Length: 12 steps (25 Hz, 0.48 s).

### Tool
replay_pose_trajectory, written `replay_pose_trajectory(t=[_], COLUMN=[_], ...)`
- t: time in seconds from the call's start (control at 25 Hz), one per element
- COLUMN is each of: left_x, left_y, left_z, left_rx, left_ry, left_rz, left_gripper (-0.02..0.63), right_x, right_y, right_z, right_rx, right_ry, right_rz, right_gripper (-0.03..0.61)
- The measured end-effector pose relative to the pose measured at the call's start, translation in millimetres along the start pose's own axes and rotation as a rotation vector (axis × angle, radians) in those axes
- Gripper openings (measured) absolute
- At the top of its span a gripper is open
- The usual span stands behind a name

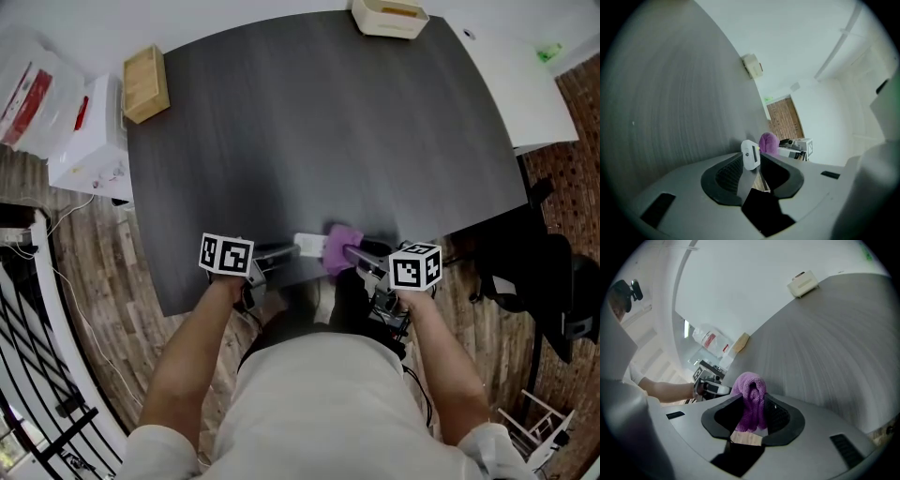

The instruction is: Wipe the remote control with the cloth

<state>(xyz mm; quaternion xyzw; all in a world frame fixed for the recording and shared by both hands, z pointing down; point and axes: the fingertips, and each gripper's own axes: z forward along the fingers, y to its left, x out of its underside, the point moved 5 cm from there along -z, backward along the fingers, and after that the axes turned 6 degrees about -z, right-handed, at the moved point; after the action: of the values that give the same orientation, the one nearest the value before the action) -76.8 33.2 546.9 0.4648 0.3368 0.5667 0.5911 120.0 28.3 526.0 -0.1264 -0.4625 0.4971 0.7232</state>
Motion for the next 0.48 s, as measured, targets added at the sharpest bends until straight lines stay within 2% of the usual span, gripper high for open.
replay_pose_trajectory(t=[0.08, 0.2, 0.32, 0.48], left_x=[-0.2, 3.3, 4.6, 6.7], left_y=[-1.1, -3.1, -2.3, 3.7], left_z=[1.1, 3.3, 0.4, -7.5], left_rx=[0.000, -0.025, -0.054, -0.138], left_ry=[-0.014, 0.009, 0.019, 0.048], left_rz=[-0.019, 0.001, 0.023, 0.079], left_gripper=[0.131, 0.190, 0.195, 0.195], right_x=[0.9, 4.1, 7.2, 9.3], right_y=[-1.7, -6.1, -9.6, -13.6], right_z=[0.7, 0.2, -2.0, -3.9], right_rx=[-0.013, -0.049, -0.081, -0.101], right_ry=[-0.003, -0.008, -0.015, -0.032], right_rz=[0.010, 0.037, 0.072, 0.097], right_gripper=[0.132, 0.132, 0.132, 0.132])
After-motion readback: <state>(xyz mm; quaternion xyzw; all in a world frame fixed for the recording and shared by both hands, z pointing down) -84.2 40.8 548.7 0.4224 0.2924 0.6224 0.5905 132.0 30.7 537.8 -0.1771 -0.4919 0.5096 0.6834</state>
